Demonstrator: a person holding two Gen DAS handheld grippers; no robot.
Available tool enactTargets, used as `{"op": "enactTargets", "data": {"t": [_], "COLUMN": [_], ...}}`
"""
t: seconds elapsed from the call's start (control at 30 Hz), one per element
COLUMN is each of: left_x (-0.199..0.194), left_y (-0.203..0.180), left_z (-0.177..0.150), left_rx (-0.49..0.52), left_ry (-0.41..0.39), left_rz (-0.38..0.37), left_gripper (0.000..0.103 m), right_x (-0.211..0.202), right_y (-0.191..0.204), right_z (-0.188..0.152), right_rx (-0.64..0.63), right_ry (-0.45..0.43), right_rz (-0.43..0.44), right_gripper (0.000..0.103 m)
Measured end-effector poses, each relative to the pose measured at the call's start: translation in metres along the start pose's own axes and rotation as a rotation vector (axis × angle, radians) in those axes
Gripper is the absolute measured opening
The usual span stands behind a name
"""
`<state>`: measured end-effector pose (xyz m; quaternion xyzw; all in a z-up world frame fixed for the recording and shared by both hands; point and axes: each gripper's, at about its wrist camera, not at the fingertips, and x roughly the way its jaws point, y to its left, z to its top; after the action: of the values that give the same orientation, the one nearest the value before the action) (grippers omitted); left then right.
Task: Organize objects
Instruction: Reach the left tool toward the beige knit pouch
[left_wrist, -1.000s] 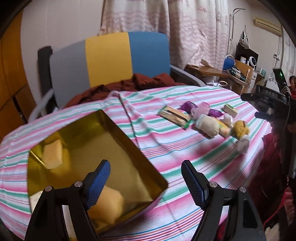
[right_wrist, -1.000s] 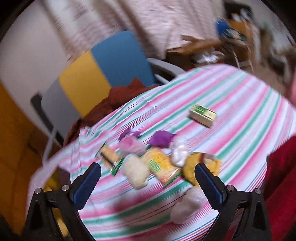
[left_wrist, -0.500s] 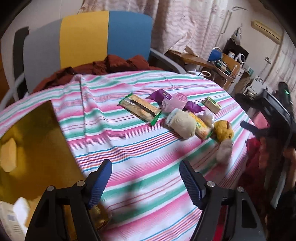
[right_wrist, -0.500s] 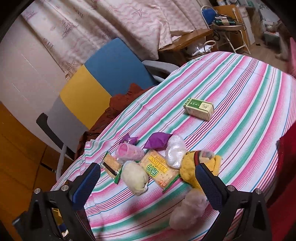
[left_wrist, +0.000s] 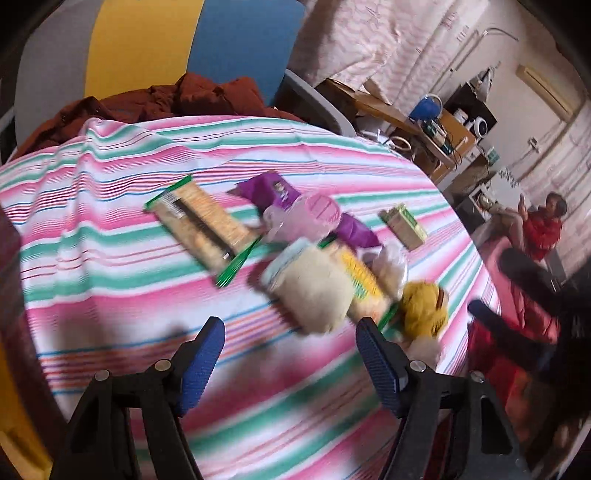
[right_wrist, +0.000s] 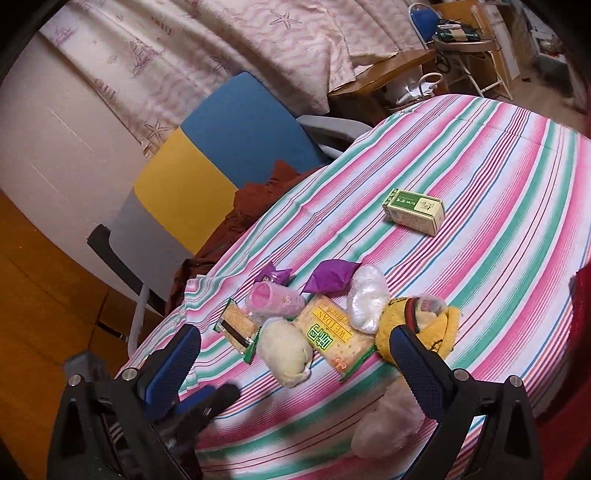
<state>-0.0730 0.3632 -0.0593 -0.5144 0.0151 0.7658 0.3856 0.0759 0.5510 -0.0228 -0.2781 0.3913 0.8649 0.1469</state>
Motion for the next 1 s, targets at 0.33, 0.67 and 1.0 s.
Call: {"op": "enactTargets", "data": {"t": [0.33, 0.67, 1.0], "left_x": [0.066, 0.05, -0.003], "left_y": [-0.007, 0.003, 0.035], "left_z": [0.029, 0.001, -0.052], "left_rx": [-0.118, 0.037, 0.063], "left_ry": [0.093, 0.048, 0.025], "left_rz": [0.009, 0.011, 0.023], "left_gripper": [0.075, 0.066, 0.065], "right_x": [0.004, 0.01, 0.028], "right_y": [0.0, 0.001, 0.015], "right_z": [0.0, 0.001, -0.005], "right_rx": [0.003, -0.005, -0.086], "right_ry": [0.023, 0.047, 0.145], "right_rz": [0.012, -0.008, -0.029], "right_gripper": [0.103, 0.103, 0.103]}}
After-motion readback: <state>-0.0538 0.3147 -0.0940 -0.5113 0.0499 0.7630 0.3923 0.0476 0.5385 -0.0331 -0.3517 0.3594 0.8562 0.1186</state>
